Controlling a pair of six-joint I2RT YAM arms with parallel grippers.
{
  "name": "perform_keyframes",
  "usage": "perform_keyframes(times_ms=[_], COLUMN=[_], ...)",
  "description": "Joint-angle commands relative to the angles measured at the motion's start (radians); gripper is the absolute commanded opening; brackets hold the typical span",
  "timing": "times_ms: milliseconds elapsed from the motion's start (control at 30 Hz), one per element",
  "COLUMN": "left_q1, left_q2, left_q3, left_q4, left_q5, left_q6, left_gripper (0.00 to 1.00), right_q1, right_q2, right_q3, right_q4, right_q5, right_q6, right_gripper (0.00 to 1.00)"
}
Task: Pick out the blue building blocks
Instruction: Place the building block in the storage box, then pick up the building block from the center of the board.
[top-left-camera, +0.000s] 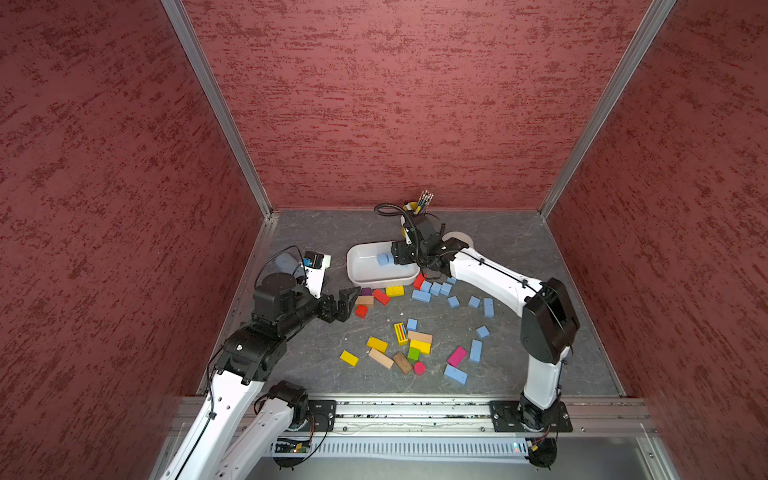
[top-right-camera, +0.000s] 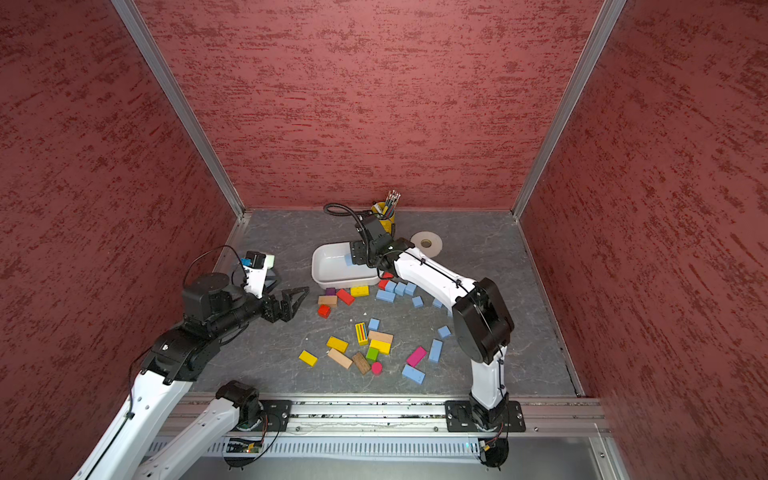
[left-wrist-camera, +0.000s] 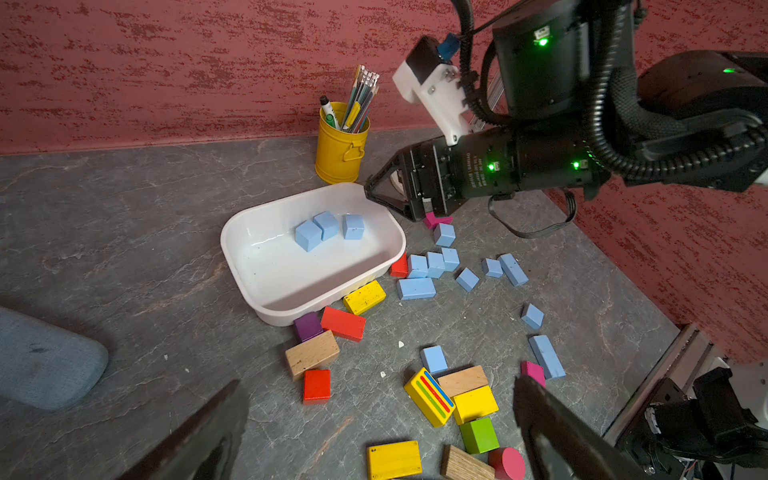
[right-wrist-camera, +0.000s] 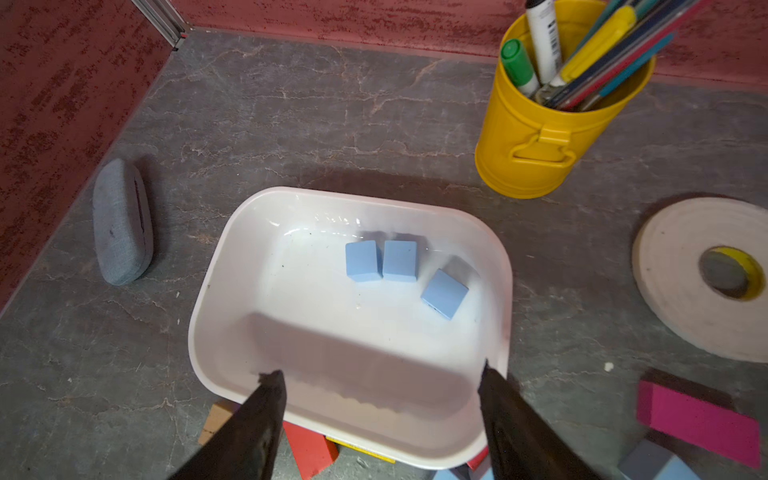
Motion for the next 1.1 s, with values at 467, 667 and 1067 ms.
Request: perform_keyframes(times_ms=[467, 667, 1067], left_q1=[-0.005, -0.006, -0.005], left_q2=[0.003, 0.003, 0.004], left_q3=[-0.011, -0.01, -0.01], left_q4=[0.026, 0.026, 0.027], left_q5=[-0.001, 0.002, 0.004], left_q6=[0.012, 0.011, 0.011], left_gripper=[1.0, 1.0, 1.0], right_q1=[-0.068, -0.097, -0.115], right_q2=[-0.251, -0.294, -0.226], right_q3=[-0.372, -0.462, -0.421], right_q4=[0.088, 0.156, 0.068], right_q5=[0.088, 0.098, 0.29], right_q6=[0.062, 0.153, 0.338], right_gripper=[0.85, 0.89, 0.99])
